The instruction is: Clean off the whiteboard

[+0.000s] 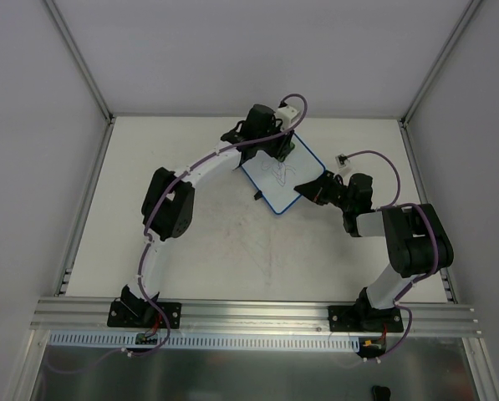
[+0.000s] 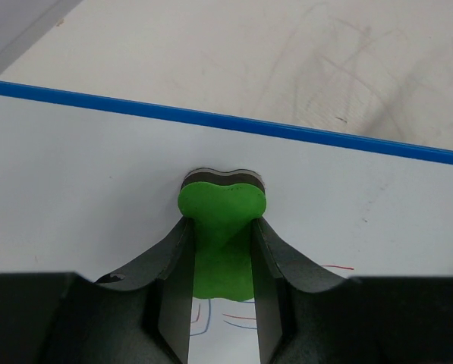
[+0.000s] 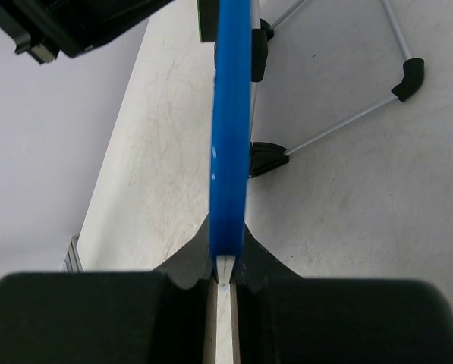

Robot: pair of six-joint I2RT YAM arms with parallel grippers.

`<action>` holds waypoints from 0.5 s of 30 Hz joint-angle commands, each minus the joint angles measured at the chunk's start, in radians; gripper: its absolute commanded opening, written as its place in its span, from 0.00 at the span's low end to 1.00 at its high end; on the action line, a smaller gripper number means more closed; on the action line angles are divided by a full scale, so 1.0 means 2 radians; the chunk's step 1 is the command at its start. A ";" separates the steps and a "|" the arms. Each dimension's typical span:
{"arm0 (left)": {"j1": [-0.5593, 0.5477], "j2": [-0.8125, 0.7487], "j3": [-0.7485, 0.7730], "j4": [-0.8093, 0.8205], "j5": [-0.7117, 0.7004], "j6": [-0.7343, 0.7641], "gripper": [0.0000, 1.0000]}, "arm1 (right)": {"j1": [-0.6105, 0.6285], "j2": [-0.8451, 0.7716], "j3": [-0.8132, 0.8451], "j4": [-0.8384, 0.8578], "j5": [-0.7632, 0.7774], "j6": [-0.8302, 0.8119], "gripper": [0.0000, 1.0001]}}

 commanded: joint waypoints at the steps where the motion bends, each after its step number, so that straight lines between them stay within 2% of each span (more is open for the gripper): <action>1: -0.034 0.004 -0.044 -0.036 0.035 0.016 0.00 | 0.014 -0.024 0.007 0.054 -0.050 -0.044 0.00; 8: -0.067 -0.038 -0.106 -0.037 0.007 0.068 0.00 | 0.011 -0.021 0.008 0.057 -0.050 -0.040 0.00; 12: -0.085 -0.049 -0.123 -0.037 -0.003 0.086 0.00 | 0.011 -0.022 0.006 0.057 -0.049 -0.040 0.00; 15: -0.105 -0.042 -0.126 -0.037 -0.037 0.104 0.00 | 0.010 -0.023 0.006 0.057 -0.049 -0.040 0.00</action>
